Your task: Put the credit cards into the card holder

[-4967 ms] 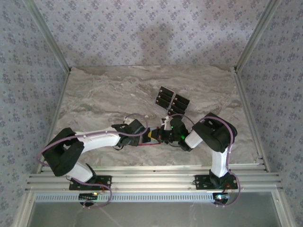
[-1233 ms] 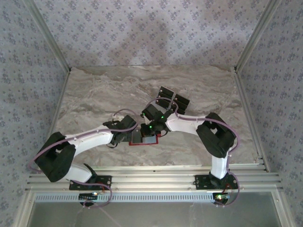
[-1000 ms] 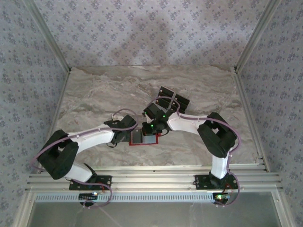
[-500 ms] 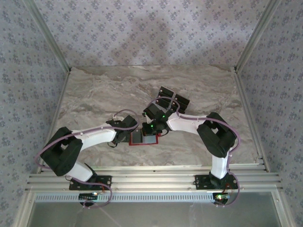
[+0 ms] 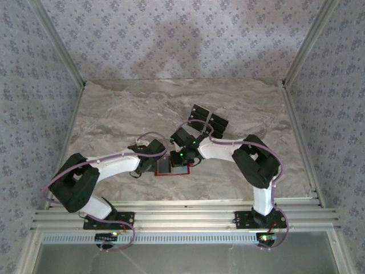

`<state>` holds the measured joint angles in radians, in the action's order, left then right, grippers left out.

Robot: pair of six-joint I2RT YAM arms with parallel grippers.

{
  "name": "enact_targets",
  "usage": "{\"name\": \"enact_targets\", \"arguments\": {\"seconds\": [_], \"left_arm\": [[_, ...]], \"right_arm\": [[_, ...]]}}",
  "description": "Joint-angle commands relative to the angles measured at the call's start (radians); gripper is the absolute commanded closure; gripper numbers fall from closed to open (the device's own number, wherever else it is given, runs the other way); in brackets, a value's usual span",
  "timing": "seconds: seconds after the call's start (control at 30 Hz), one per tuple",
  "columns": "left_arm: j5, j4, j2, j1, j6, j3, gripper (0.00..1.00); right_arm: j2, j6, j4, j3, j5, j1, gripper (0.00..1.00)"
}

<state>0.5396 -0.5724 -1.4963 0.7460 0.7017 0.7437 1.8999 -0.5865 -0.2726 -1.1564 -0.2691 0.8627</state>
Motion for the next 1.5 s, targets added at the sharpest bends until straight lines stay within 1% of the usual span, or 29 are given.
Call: {"name": "enact_targets", "arguments": {"seconds": [0.0,0.17,0.3,0.47,0.57,0.77,0.9,1.47], "left_arm": [[0.005,0.001,-0.015,-0.007,0.019,-0.003,0.00],[-0.001,0.005,-0.018,-0.008,0.019,-0.004,0.00],[-0.003,0.006,-0.018,-0.008,0.021,-0.006,0.00],[0.010,-0.001,0.011,-0.008,0.027,-0.010,0.00],[0.017,-0.011,0.030,-0.007,0.030,-0.009,0.00],[0.016,-0.024,0.054,-0.008,0.027,0.000,0.00],[0.008,-0.018,0.058,-0.007,0.018,0.006,0.00],[-0.044,0.052,0.018,0.000,-0.008,0.006,0.00]], "right_arm": [[0.030,0.002,-0.017,-0.028,-0.008,0.013,0.98],[0.040,0.002,-0.019,-0.027,-0.012,0.020,0.98],[0.047,0.004,-0.025,-0.069,-0.015,0.028,0.99],[0.040,0.011,-0.039,-0.061,0.000,0.029,0.99],[0.027,0.011,-0.040,-0.045,0.011,0.016,0.99],[-0.017,0.013,-0.038,0.057,0.034,-0.015,0.99],[-0.042,0.016,-0.033,0.083,0.032,-0.027,1.00],[-0.076,0.031,-0.066,0.015,0.025,-0.004,1.00]]}}
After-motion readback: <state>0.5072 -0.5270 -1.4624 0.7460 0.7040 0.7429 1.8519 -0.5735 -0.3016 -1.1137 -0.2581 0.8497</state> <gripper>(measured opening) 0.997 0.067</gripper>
